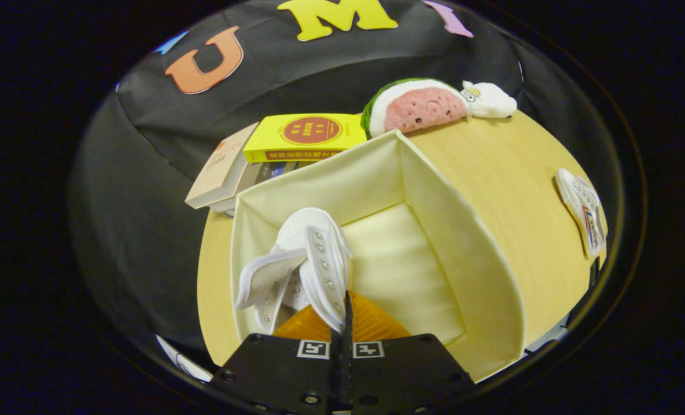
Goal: Open the storage box then place both shoes into the box .Put the left shoe in first, then the right shoe, with the right side of both shoes facing outward in a uniform manner.
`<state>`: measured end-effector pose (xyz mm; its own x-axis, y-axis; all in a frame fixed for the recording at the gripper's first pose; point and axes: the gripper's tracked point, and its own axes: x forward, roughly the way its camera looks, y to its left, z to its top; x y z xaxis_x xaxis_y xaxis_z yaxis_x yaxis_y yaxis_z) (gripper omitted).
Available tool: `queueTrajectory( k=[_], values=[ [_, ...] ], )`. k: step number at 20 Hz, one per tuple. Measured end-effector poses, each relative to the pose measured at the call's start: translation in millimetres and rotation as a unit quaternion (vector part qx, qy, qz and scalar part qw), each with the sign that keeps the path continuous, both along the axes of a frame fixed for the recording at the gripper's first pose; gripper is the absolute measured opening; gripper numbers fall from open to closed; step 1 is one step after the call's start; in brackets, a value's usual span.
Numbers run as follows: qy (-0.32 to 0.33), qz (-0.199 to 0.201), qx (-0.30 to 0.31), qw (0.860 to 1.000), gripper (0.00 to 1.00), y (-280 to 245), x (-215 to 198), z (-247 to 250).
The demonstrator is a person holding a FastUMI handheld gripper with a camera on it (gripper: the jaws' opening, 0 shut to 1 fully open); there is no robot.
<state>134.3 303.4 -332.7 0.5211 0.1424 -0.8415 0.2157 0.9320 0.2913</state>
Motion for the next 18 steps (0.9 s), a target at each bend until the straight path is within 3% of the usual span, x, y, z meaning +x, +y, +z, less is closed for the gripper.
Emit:
queueTrajectory(
  k=[2,4,6,7,8,13,18],
  values=[
    [0.005,0.009,0.011,1.0,0.03,8,-1,-1],
    [0.009,0.025,0.022,0.999,0.37,18,-3,-1],
    [0.0,0.034,0.013,0.999,0.78,14,-3,6],
    [0.001,0.036,0.016,0.999,0.8,15,-4,3],
    [0.0,0.038,0.022,0.999,0.89,16,-7,9],
    [-0.054,0.053,0.008,0.997,0.95,-1,-10,47],
    [-0.146,0.076,-0.038,0.986,0.96,-41,-18,101]
  ],
)
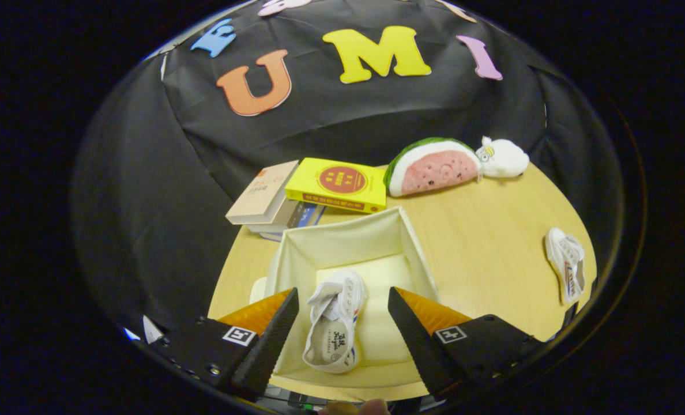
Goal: Open the storage box then place both shoes into the box .Put the left shoe in first, then the right shoe, with the right side of both shoes facing outward in a uniform manner.
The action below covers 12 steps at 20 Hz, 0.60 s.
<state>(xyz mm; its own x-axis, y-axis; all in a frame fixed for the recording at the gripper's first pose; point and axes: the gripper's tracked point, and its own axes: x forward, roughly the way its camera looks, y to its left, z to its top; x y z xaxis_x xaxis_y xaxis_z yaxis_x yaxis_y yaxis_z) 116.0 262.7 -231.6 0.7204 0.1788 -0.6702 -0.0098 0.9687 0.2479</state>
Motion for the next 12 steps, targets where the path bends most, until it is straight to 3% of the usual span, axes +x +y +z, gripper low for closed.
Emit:
queueTrajectory(
  k=[6,12],
  values=[
    [-0.087,0.033,-0.018,0.996,0.96,-68,-27,51],
    [-0.134,0.011,-0.029,0.991,0.96,-184,-49,69]
  ],
)
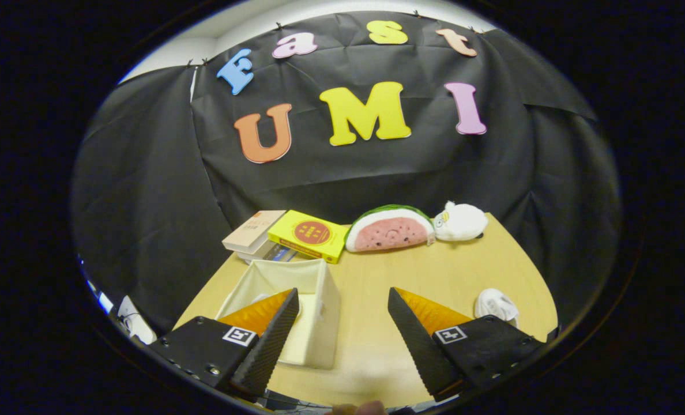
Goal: Open the storage box then place both shoes into the box .Put the left shoe in first, then the right shoe, with the right side of both shoes facing outward in a uniform manner.
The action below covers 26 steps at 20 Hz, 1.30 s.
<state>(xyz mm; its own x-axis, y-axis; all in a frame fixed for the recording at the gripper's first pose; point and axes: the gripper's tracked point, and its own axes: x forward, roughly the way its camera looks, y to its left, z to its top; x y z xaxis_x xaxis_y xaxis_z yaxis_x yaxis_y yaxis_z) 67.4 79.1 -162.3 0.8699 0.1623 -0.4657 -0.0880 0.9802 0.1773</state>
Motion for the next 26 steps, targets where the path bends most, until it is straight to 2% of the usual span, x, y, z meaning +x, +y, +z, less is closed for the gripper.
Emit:
queueTrajectory(
  k=[5,8,14,20,26],
  values=[
    [-0.004,-0.029,0.0,1.0,0.96,-101,-15,-12],
    [0.002,-0.043,-0.021,0.999,0.96,-160,-23,-27],
    [0.031,-0.067,-0.028,0.997,0.96,-245,-31,-72],
    [0.078,-0.082,-0.046,0.993,0.96,-301,-29,-131],
    [0.163,-0.033,-0.075,0.983,0.97,-304,-28,-206]
  ],
)
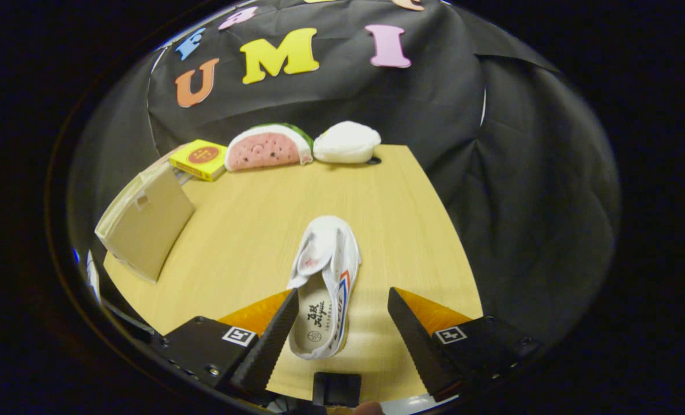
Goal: Open the storage box then place both shoes into the box .Put the left shoe in first, then the right shoe, with the right side of both shoes facing outward in a uniform manner.
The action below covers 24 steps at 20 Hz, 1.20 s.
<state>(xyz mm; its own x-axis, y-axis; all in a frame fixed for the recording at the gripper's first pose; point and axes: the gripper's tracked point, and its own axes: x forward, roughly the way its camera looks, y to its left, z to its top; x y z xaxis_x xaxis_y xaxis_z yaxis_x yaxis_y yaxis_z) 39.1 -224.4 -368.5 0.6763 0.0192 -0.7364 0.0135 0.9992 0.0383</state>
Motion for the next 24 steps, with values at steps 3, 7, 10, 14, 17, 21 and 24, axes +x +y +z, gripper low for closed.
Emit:
queueTrajectory(
  k=[3,7,10,14,17,21,24],
  values=[
    [0.018,0.012,-0.002,1.0,0.97,2,12,-22],
    [0.033,0.013,0.005,0.999,0.96,-2,33,-37],
    [0.047,0.007,0.024,0.999,0.86,-1,41,-46],
    [0.054,-0.002,0.034,0.998,0.57,4,49,-48],
    [0.059,-0.021,0.054,0.997,0.47,4,50,-47],
    [0.061,-0.057,0.066,0.994,0.32,-8,56,-49],
    [0.083,-0.077,0.073,0.991,0.0,-12,53,-55]
  ],
)
